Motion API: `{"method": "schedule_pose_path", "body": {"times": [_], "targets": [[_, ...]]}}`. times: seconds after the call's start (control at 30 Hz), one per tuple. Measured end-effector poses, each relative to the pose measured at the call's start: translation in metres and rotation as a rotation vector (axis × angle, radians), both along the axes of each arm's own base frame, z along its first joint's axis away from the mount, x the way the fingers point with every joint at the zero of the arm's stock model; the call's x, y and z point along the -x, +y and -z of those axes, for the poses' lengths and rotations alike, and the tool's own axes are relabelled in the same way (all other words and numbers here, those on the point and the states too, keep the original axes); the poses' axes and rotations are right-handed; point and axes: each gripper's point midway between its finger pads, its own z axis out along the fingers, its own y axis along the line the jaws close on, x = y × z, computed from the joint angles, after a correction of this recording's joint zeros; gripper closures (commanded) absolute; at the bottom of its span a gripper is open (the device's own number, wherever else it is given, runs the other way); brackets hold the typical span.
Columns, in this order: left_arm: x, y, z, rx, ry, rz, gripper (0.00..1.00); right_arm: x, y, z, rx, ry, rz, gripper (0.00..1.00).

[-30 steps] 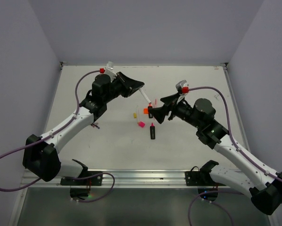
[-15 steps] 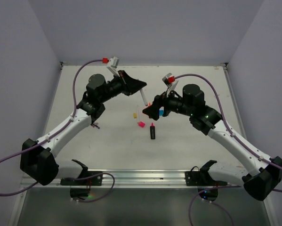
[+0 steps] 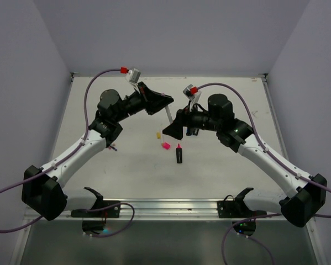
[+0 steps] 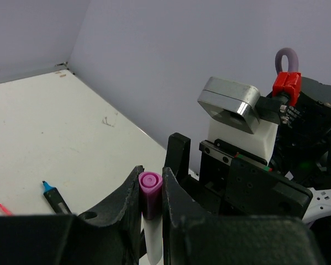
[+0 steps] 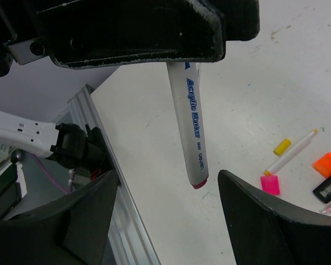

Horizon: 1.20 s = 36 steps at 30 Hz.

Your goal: Open the pen caps

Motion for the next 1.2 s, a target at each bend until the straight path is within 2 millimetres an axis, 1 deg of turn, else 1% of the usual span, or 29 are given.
{"method": "schedule_pose_path", "body": {"times": [0.2,0.33,0.5,0.57,0.6,0.63,0.7,0.73,0.77,0.8,0.83,0.87,0.9,0.97,1.0,1.1,1.2], "targets": [[0.007,0.001,-0.007,-0.004,-0.055,0.02,1.0,0.001,0.004,-0.001,-0.015,0.012,-0.017,0.25],[0.012,0.001,-0.012,0.009,-0.086,0.032,1.0,-0.001,0.008,-0.008,-0.041,-0.001,-0.022,0.26],[0.018,-0.001,-0.008,0.028,-0.089,0.058,1.0,-0.007,0.013,-0.014,-0.075,-0.014,-0.019,0.28],[0.02,-0.001,-0.005,0.034,-0.082,0.067,1.0,-0.009,0.015,-0.015,-0.083,-0.017,-0.019,0.32],[0.021,-0.001,-0.003,0.036,-0.072,0.07,1.0,-0.009,0.016,-0.016,-0.087,-0.016,-0.019,0.35],[0.021,-0.001,-0.003,0.038,-0.072,0.07,1.0,-0.01,0.016,-0.016,-0.091,-0.018,-0.021,0.44],[0.023,-0.001,-0.003,0.043,-0.071,0.073,1.0,-0.01,0.017,-0.016,-0.094,-0.018,-0.026,0.55],[0.023,-0.001,-0.003,0.045,-0.072,0.074,1.0,-0.009,0.018,-0.017,-0.098,-0.017,-0.032,0.68],[0.024,0.0,-0.005,0.048,-0.077,0.074,1.0,-0.009,0.019,-0.017,-0.099,-0.02,-0.037,0.75],[0.025,0.0,-0.006,0.052,-0.076,0.079,0.98,-0.009,0.019,-0.017,-0.099,-0.02,-0.037,0.85],[0.026,0.0,-0.008,0.055,-0.076,0.077,0.93,-0.008,0.019,-0.017,-0.1,-0.023,-0.043,1.0],[0.025,0.001,-0.008,0.06,-0.065,0.072,0.87,-0.006,0.02,-0.02,-0.106,-0.042,-0.066,1.0],[0.026,0.001,-0.008,0.065,-0.052,0.079,0.76,-0.005,0.021,-0.02,-0.109,-0.049,-0.069,1.0],[0.027,0.001,-0.009,0.064,-0.054,0.078,0.65,-0.001,0.021,-0.019,-0.117,-0.055,-0.083,1.0],[0.027,0.001,-0.009,0.062,-0.058,0.078,0.56,0.0,0.02,-0.018,-0.116,-0.05,-0.081,1.0],[0.028,0.002,-0.011,0.061,-0.078,0.076,0.47,0.004,0.018,-0.006,-0.103,-0.023,-0.08,1.0],[0.029,0.003,-0.013,0.063,-0.087,0.076,0.46,0.007,0.015,0.003,-0.089,-0.004,-0.079,1.0]]}}
